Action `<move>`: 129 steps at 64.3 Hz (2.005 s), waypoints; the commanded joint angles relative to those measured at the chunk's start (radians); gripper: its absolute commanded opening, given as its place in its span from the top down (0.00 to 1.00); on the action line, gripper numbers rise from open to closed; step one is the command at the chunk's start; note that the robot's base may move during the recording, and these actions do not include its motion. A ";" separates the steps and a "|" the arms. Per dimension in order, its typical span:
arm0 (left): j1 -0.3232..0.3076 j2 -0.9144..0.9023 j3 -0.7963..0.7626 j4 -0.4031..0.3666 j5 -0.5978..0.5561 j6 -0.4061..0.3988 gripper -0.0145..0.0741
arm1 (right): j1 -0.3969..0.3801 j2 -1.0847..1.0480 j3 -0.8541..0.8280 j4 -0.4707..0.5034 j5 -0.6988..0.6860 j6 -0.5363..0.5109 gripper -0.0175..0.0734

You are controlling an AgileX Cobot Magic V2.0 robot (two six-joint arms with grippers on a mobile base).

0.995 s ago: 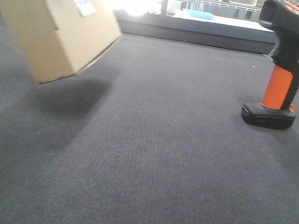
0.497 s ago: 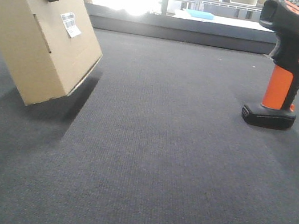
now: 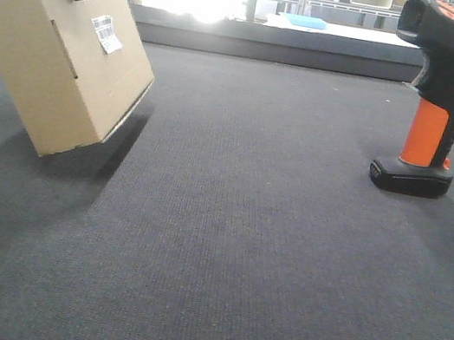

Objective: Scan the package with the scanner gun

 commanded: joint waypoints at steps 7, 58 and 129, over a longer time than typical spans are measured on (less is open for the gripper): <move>-0.005 -0.003 0.000 -0.001 -0.026 -0.009 0.82 | -0.002 0.154 -0.155 -0.010 0.039 -0.004 0.98; -0.005 -0.003 0.000 0.076 -0.056 -0.009 0.82 | -0.002 0.760 -0.120 0.151 -0.304 -0.004 0.98; -0.005 -0.003 0.000 0.076 -0.092 -0.009 0.82 | 0.134 1.532 -0.057 0.011 -1.234 0.079 0.29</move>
